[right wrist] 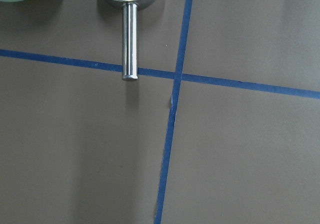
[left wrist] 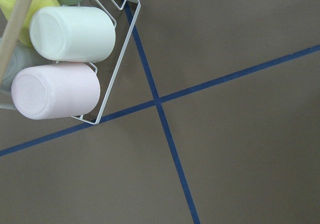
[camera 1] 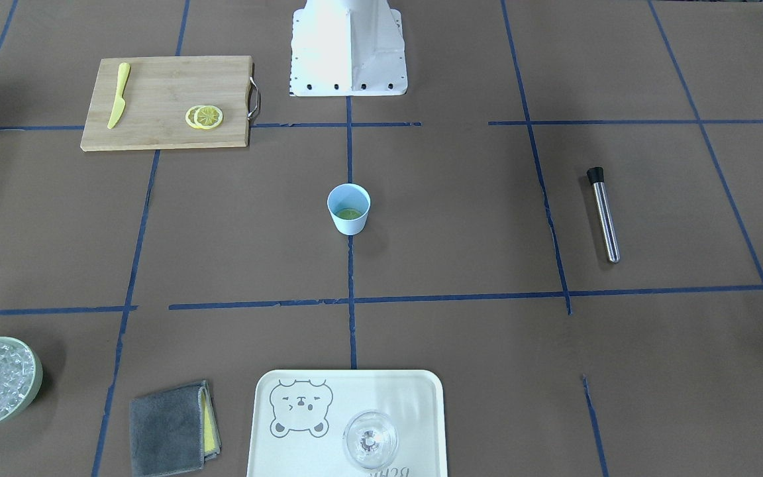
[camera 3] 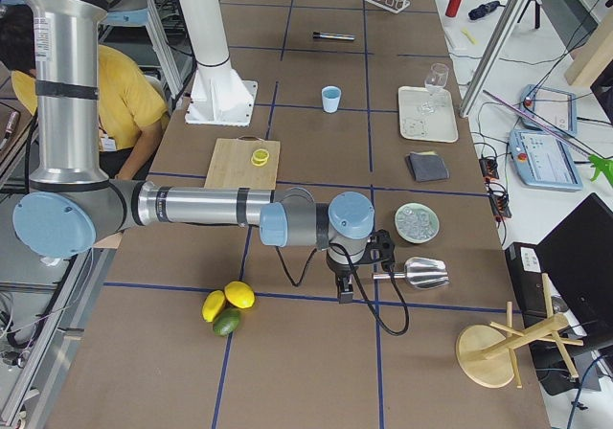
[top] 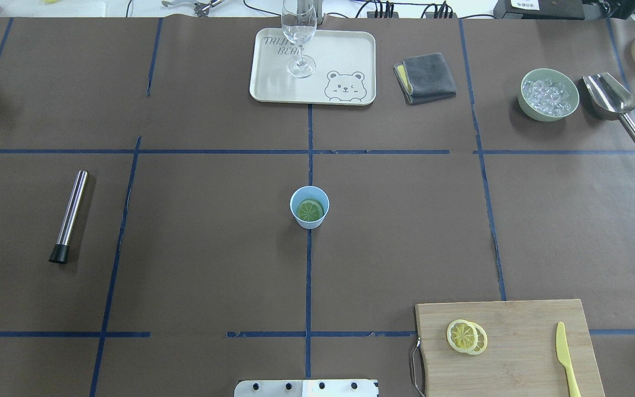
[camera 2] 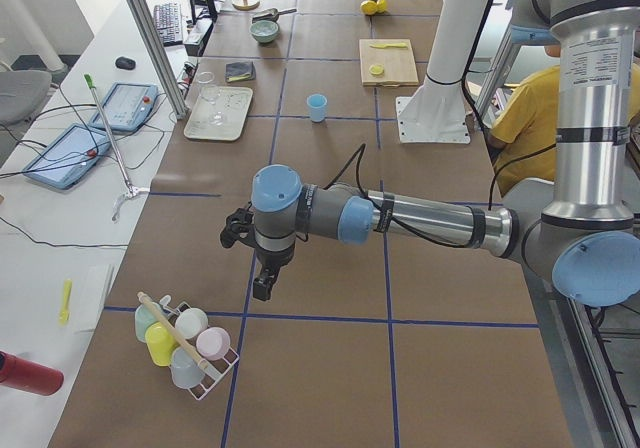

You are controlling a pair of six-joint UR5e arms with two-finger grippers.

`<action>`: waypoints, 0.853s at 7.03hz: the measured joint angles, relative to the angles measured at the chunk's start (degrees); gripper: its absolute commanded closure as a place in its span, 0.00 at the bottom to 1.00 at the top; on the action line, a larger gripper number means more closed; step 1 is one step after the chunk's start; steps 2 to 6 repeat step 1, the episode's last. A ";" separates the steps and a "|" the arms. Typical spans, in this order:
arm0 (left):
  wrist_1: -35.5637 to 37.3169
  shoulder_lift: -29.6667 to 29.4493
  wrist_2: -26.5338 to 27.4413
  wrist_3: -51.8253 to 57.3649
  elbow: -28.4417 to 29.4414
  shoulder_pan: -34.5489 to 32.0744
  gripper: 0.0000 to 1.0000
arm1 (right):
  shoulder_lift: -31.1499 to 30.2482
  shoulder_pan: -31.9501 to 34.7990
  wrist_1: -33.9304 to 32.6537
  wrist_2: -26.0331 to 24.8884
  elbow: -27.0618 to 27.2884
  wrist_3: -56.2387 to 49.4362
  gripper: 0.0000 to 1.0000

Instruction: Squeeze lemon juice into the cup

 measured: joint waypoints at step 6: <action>0.13 0.31 0.08 0.16 -0.46 -0.01 0.00 | -0.20 -0.34 0.21 -0.19 -0.16 -0.12 0.00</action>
